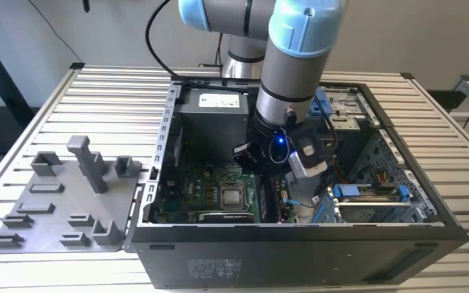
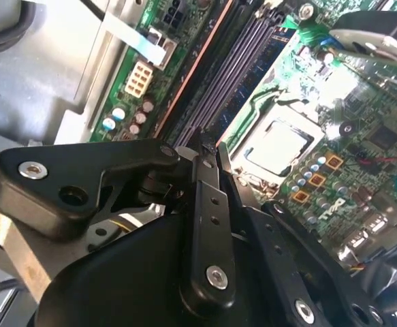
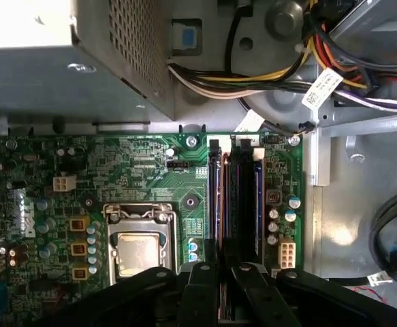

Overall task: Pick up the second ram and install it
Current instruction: 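Insert the second ram into the second slot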

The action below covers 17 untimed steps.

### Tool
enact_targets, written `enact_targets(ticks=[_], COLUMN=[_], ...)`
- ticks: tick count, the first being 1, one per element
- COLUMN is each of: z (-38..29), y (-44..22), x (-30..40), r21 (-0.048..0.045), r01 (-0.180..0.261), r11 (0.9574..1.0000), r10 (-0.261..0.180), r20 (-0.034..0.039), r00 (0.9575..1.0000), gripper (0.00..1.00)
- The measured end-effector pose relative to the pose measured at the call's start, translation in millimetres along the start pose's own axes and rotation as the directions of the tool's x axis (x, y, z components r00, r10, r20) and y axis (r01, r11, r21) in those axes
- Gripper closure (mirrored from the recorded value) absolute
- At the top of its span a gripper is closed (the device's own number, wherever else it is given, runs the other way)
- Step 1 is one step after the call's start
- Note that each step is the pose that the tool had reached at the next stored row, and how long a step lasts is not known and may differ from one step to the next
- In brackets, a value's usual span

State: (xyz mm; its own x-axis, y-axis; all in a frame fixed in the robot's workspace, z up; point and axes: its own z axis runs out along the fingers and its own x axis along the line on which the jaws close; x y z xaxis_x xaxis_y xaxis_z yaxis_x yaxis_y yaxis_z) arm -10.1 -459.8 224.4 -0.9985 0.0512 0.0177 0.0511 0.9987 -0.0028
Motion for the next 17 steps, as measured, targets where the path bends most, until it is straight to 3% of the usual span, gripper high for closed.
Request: enact_targets(ticks=[17], z=[2.7], y=[-1.2], x=[-0.8], r21=[-0.0001], r01=[-0.019], r11=[0.9998], r10=[0.019], r20=[-0.0007], r00=[0.9998], gripper=[0.86])
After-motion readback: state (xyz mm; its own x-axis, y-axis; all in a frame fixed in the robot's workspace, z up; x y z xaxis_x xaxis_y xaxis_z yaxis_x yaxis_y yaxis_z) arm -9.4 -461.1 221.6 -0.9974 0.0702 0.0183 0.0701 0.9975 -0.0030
